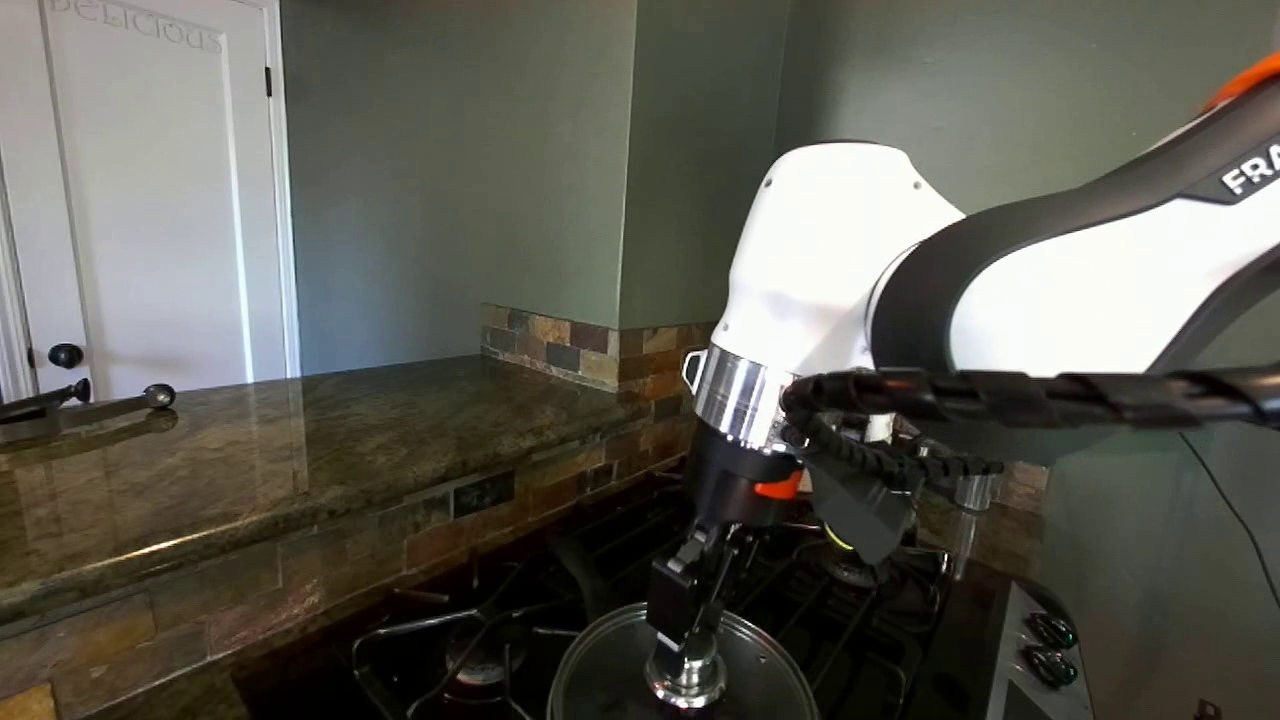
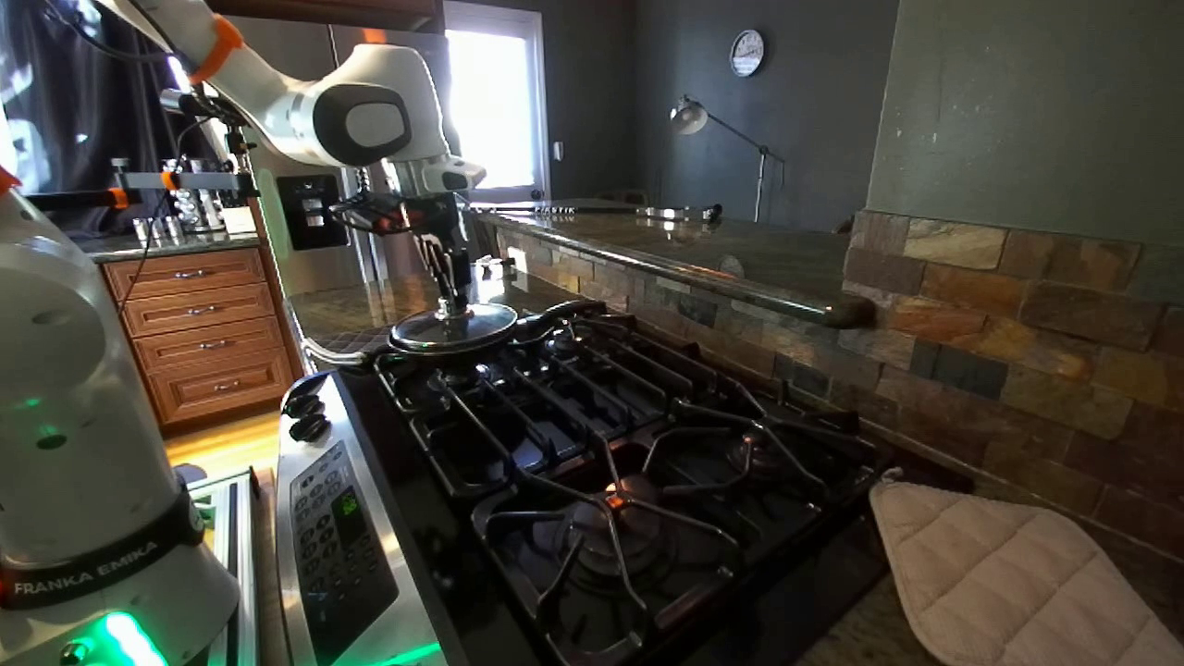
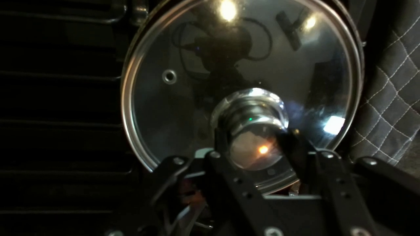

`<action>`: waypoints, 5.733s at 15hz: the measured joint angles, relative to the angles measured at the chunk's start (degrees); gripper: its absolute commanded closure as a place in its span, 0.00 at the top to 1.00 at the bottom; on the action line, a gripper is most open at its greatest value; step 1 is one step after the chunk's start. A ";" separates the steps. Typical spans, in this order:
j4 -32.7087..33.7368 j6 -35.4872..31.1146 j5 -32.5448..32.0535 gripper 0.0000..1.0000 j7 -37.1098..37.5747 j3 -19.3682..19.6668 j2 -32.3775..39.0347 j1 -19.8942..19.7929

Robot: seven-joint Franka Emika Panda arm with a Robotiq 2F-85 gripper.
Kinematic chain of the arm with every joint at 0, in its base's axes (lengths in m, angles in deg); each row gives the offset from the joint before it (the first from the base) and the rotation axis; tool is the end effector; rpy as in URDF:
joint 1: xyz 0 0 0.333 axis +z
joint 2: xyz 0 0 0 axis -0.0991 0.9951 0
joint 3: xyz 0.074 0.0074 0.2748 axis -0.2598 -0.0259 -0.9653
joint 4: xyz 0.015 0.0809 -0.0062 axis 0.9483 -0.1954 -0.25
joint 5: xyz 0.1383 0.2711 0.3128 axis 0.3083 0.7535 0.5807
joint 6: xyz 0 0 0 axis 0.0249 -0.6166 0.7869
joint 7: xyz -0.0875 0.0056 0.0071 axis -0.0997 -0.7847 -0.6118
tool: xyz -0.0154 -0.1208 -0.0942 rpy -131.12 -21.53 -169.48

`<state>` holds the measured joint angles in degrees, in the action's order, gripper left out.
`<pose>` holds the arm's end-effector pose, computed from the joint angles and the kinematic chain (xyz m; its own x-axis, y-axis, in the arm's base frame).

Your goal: Remove the lid from the pan, move the pan backwards then put back the lid

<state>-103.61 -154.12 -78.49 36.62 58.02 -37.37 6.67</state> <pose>0.4188 0.2067 0.2768 0.9776 0.0971 0.1869 0.1106 -0.9919 -0.0631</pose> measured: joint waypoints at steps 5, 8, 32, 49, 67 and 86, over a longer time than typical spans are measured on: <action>0.00 0.01 0.00 0.23 0.00 0.25 -1.20 0.25; -0.14 0.14 0.00 0.23 0.00 0.53 -2.29 0.29; -5.46 0.79 0.04 0.23 -1.49 13.87 -9.72 -13.94; -5.46 -7.47 2.01 0.23 2.17 13.94 -1.13 -16.99; -5.02 -7.47 4.02 0.99 4.73 13.79 2.21 -15.28; -0.87 -7.25 4.98 1.00 3.73 6.88 1.08 -5.04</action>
<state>-104.48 -161.37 -73.51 40.35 64.90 -36.29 1.63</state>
